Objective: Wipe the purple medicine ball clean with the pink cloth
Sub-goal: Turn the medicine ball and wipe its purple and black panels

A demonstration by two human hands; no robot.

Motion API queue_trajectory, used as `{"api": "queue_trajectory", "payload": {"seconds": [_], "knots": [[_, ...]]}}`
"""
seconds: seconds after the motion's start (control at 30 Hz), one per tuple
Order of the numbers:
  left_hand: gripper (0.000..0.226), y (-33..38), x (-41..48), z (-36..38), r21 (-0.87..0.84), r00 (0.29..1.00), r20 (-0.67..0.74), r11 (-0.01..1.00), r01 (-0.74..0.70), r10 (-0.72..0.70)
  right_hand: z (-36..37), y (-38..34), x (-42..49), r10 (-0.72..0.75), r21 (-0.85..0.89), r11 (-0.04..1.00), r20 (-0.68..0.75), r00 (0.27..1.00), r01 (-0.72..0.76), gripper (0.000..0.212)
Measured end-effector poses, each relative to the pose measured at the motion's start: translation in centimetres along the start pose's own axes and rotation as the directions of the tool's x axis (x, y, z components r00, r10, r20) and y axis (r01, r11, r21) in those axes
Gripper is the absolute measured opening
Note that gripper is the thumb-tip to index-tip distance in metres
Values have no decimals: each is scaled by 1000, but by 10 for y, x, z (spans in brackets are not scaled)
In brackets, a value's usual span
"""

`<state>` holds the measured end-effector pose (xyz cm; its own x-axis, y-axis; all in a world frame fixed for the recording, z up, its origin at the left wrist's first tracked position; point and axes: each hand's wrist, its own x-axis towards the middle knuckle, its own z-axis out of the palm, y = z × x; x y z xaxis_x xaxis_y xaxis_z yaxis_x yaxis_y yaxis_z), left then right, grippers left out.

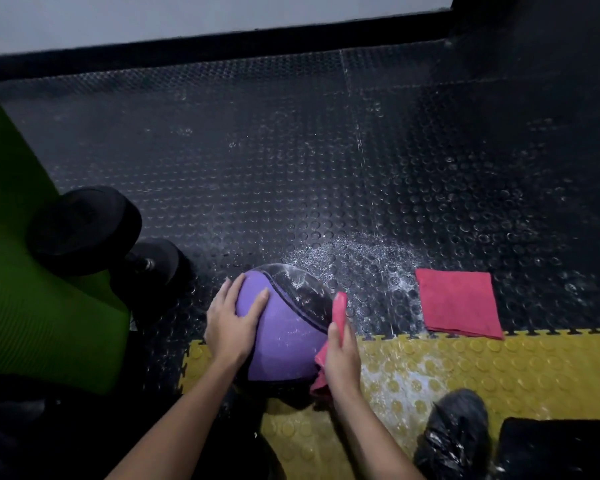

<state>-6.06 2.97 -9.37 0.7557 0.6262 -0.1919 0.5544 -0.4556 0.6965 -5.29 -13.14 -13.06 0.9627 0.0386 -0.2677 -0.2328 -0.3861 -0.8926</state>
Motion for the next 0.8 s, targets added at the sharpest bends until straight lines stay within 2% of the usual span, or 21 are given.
{"api": "queue_trajectory", "payload": {"seconds": [0.03, 0.13, 0.2, 0.27, 0.33, 0.4, 0.43, 0.47, 0.5, 0.57, 0.63, 0.67, 0.7, 0.73, 0.8], "knots": [[86, 0, -3, 2, 19, 1000, -17, 1000, 4, -4, -1, -1, -2, 23, 29, 999, -16, 1000, -22, 41], [75, 8, -3, 8, 41, 997, -58, 997, 59, -56, 10, -16, -17, -157, -123, 982, -130, 979, 142, 51], [80, 12, 2, 10, 13, 993, -52, 994, 108, -107, 18, -19, -21, -300, -246, 932, -111, 947, 266, 60], [87, 15, 7, 7, -21, 987, -35, 988, 154, -154, 17, -22, -14, -406, -308, 876, -59, 912, 370, 54], [91, 15, 14, -1, -12, 986, 59, 988, 157, -156, 5, -22, -2, -335, -194, 929, -72, 939, 316, 40], [104, 13, 19, -11, -3, 967, 220, 991, 136, -132, -7, -13, 9, -64, 1, 998, -61, 996, 64, 37], [110, 13, 19, -14, 0, 955, 267, 991, 130, -126, -9, -7, 10, 61, 66, 996, -47, 997, -58, 36], [113, 14, 19, -15, 6, 950, 284, 991, 131, -127, -9, -4, 8, 65, 49, 997, -67, 996, -61, 36], [113, 16, 19, -15, 8, 948, 285, 990, 142, -139, -6, -9, 4, 5, 34, 999, -126, 992, -1, 35], [106, 21, 20, -12, 11, 944, 285, 985, 172, -168, 7, -21, -5, -216, -77, 976, -176, 960, 206, 33], [94, 26, 19, -7, 40, 942, 281, 983, 179, -183, 19, -32, -8, -472, -289, 855, -85, 878, 431, 34], [91, 28, 19, -6, 57, 939, 283, 981, 187, -196, 20, -35, -5, -536, -357, 796, -39, 843, 490, 34], [89, 30, 19, -6, 73, 936, 284, 978, 196, -209, 19, -37, 0, -539, -380, 784, -26, 842, 491, 35], [85, 32, 19, -5, 78, 934, 288, 977, 199, -213, 16, -33, 6, -496, -366, 817, -54, 866, 445, 37], [79, 33, 18, -3, 49, 928, 315, 980, 195, -201, 3, -22, 22, -271, -199, 951, -155, 950, 238, 38]]}}
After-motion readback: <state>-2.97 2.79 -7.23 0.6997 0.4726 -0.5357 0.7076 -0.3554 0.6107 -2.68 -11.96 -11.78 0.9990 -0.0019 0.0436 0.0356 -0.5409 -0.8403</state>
